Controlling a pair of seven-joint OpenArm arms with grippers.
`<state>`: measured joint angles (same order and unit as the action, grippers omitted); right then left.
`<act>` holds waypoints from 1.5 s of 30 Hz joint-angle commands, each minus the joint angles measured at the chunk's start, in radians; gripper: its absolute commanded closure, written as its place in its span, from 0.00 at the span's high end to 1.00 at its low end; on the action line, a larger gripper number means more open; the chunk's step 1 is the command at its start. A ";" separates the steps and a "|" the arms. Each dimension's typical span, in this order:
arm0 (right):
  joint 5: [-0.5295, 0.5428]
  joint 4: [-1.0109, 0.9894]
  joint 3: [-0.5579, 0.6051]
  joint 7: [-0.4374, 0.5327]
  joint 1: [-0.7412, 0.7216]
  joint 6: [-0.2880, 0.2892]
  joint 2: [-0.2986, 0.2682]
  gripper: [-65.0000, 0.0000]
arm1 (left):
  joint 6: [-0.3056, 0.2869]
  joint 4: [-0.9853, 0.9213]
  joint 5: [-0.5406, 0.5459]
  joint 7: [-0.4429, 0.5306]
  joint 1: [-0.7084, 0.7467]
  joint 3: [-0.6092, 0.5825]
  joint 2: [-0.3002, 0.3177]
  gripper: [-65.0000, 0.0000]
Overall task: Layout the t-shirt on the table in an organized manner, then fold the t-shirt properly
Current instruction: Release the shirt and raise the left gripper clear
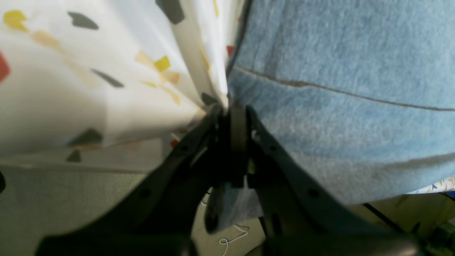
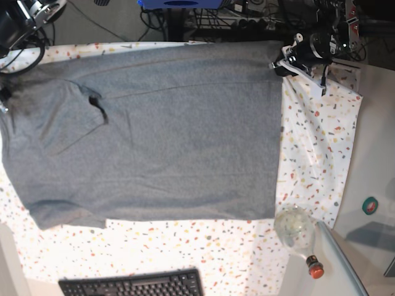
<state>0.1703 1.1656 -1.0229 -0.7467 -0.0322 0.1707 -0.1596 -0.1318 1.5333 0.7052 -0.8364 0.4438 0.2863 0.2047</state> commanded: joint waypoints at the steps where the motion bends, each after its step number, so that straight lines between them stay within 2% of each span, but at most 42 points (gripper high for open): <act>1: 0.002 0.063 -0.003 0.019 0.002 0.007 -0.025 0.52 | -0.025 0.019 0.027 -0.051 0.017 -0.008 0.002 0.00; 4: 0.002 0.159 -0.003 0.019 0.018 0.007 -0.021 0.52 | -0.022 0.023 0.027 -0.051 0.022 -0.008 0.019 0.00; 8: 0.002 0.193 -0.003 0.009 0.022 0.007 -0.021 0.52 | -0.021 0.023 0.027 -0.051 0.023 -0.002 0.032 0.00; 13: 0.002 0.195 -0.003 -0.020 0.022 0.008 -0.022 0.52 | -0.021 0.023 0.027 -0.051 0.023 0.120 0.029 0.49; 16: 0.002 0.195 -0.001 -0.021 0.022 0.016 -0.024 0.52 | -0.021 0.026 0.027 -0.054 0.023 0.187 0.032 0.73; 18: 0.001 0.204 -0.001 -0.021 0.022 0.066 -0.024 0.52 | -0.024 0.045 0.027 -0.097 0.025 0.235 0.032 0.85; 19: -0.002 0.218 -0.001 -0.021 0.024 0.097 -0.024 0.51 | -0.025 0.069 0.027 -0.137 0.036 0.264 0.032 0.88; 21: -0.004 0.244 -0.001 -0.023 0.025 0.137 -0.022 0.51 | -0.025 0.149 0.027 -0.189 0.051 0.298 0.023 0.86; 23: -0.004 0.256 0.000 -0.023 0.025 0.168 -0.024 0.50 | -0.025 0.250 0.029 -0.214 0.072 0.308 -0.001 0.76; 24: -0.004 0.256 0.005 -0.018 0.025 0.183 -0.025 0.49 | -0.025 0.301 0.029 -0.217 0.077 0.313 -0.015 0.65; 26: -0.004 0.250 0.054 -0.012 0.022 0.200 -0.045 0.39 | -0.025 0.353 0.029 -0.217 0.074 0.308 -0.034 0.37; 28: -0.004 0.233 0.137 0.005 0.022 0.204 -0.067 0.22 | -0.025 0.349 0.029 -0.217 0.046 0.307 -0.050 0.00; 30: -0.004 0.196 0.221 0.037 0.015 0.204 -0.087 0.00 | -0.025 0.330 0.020 -0.222 -0.004 0.284 -0.070 0.00; 34: -0.004 0.070 0.326 0.074 -0.068 0.197 -0.117 0.00 | -0.022 0.269 0.020 -0.215 -0.076 0.187 -0.044 0.00; 39: -0.004 -0.181 0.332 0.083 -0.186 0.195 -0.182 0.00 | -0.021 0.229 0.020 -0.215 -0.150 0.120 -0.040 0.00; 41: -0.004 -0.270 0.338 0.118 -0.208 0.194 -0.209 0.00 | -0.019 0.214 0.018 -0.215 -0.173 0.084 -0.040 0.00; 45: -0.004 -0.401 0.332 0.166 -0.222 0.123 -0.242 0.00 | -0.019 0.102 -0.023 -0.214 -0.234 0.032 -0.040 0.00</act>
<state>0.1616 0.7494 -0.6861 -0.5907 -0.2382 0.2962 -0.3786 -0.1505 1.6192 0.6731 -1.0573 0.2131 0.3134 0.1516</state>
